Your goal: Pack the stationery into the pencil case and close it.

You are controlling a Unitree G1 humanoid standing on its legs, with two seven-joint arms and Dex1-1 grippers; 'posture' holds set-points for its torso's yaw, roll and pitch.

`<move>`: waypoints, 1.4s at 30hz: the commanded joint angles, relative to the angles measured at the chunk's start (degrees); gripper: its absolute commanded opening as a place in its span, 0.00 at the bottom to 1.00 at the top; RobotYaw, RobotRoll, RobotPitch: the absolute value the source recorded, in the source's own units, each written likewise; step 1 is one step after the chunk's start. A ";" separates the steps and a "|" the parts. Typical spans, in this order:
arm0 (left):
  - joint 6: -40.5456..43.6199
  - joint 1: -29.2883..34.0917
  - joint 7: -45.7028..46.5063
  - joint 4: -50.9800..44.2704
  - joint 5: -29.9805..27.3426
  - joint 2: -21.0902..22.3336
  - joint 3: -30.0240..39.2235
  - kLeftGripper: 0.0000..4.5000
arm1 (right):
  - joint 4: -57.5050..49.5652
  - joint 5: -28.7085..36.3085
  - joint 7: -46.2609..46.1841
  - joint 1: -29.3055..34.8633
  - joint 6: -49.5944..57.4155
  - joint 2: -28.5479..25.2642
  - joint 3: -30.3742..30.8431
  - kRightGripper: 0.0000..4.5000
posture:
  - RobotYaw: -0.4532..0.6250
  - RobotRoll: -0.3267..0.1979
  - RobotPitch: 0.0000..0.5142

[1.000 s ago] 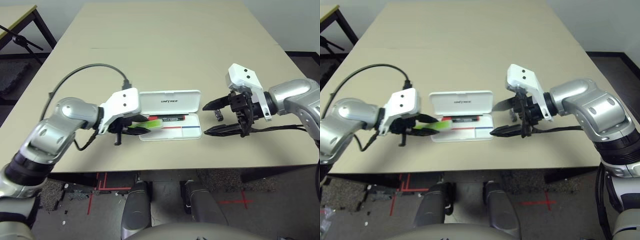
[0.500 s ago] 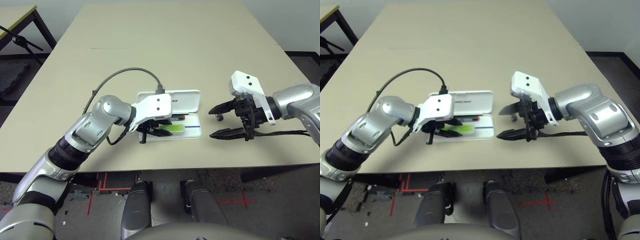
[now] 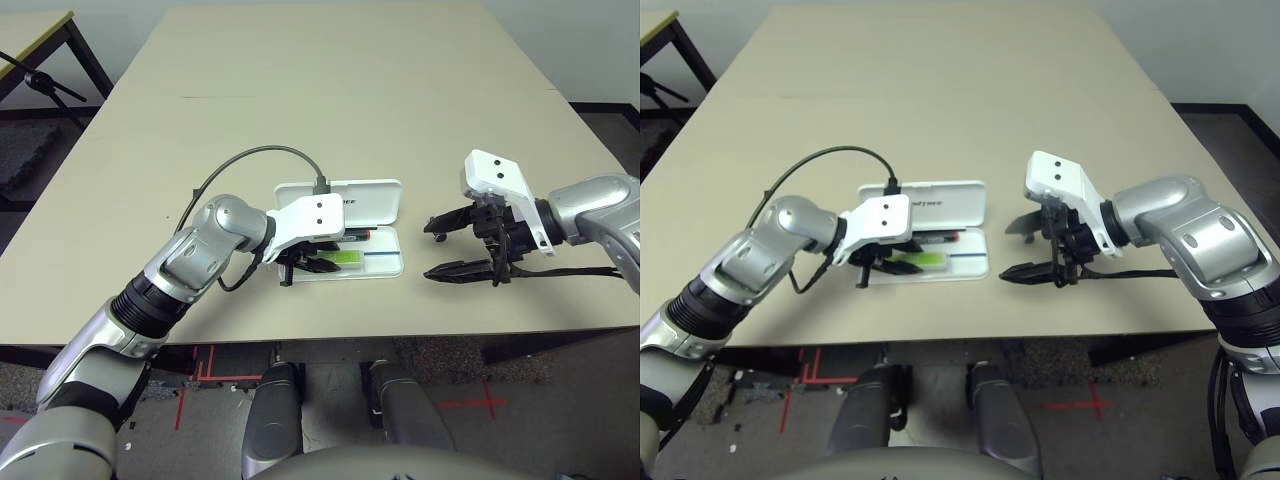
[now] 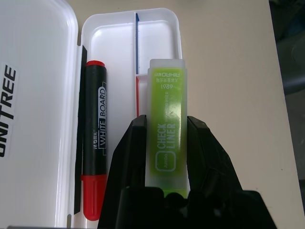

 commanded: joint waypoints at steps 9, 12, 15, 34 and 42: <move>0.15 2.32 -0.67 -3.91 -0.77 2.05 2.40 1.00 | -0.22 -0.05 0.28 0.81 -0.41 -0.46 -0.13 1.00 | 0.35 0.62 0.27; 1.08 3.30 -2.06 -8.10 -4.01 5.16 7.00 1.00 | 0.65 -0.22 0.28 1.04 -0.68 -0.84 -0.66 1.00 | 0.35 0.62 0.27; 1.99 4.70 -3.35 -11.36 -7.96 8.56 12.48 1.00 | 0.56 0.13 0.32 1.72 -0.51 -1.22 -1.20 1.00 | 0.35 0.62 0.27; 5.59 8.07 -2.02 -17.17 -18.20 17.66 27.72 1.00 | 3.03 0.41 -15.39 5.95 4.15 3.80 -13.43 1.00 | 0.37 0.62 0.28; 5.12 7.23 -2.35 -16.22 -18.70 19.07 27.19 1.00 | 3.32 -5.16 -39.19 1.18 22.66 15.61 -16.95 1.00 | 0.34 0.62 0.29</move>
